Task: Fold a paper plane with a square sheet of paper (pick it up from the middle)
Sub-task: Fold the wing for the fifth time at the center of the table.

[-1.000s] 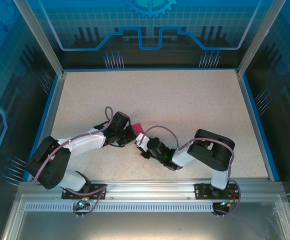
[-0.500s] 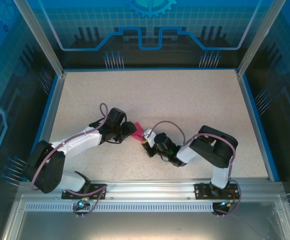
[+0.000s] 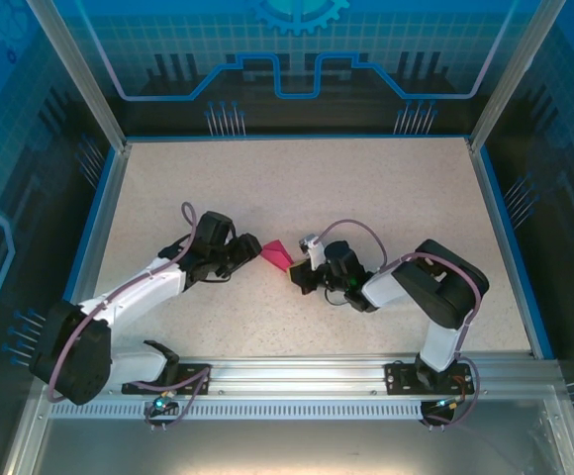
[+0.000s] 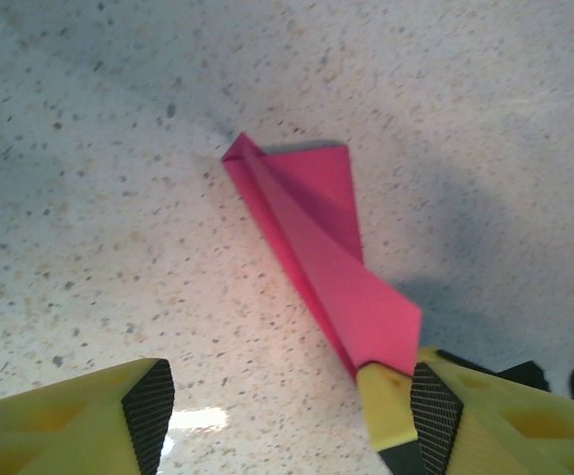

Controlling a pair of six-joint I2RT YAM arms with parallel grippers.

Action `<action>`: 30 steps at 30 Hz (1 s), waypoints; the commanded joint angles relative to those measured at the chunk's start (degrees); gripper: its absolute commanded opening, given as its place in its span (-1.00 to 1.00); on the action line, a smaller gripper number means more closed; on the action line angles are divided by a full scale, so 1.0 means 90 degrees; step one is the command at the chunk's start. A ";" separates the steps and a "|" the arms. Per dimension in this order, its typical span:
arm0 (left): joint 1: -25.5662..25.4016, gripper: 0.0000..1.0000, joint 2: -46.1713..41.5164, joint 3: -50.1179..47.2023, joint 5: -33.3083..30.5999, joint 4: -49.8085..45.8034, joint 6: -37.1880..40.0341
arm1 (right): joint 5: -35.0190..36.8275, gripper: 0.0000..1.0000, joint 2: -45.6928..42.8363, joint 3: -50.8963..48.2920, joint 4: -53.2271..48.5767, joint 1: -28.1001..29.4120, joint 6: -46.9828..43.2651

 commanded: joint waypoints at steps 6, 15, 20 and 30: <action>0.0040 0.35 0.0232 -0.0300 0.0511 0.0636 0.0242 | -0.0875 -1.00 0.0243 0.0366 -0.0425 -0.0432 0.1140; 0.0033 0.35 0.0382 -0.0388 0.0709 0.1049 0.0361 | -0.1269 -1.00 0.0575 0.0532 -0.0618 -0.0742 0.2063; 0.0000 0.35 0.0541 -0.0388 0.0857 0.1230 0.0399 | -0.1308 -1.00 0.0645 0.0576 -0.0830 -0.0863 0.2343; -0.0114 0.30 0.0867 -0.0324 0.1027 0.1581 0.0597 | -0.1530 -1.00 0.0709 0.0488 -0.0607 -0.1072 0.2892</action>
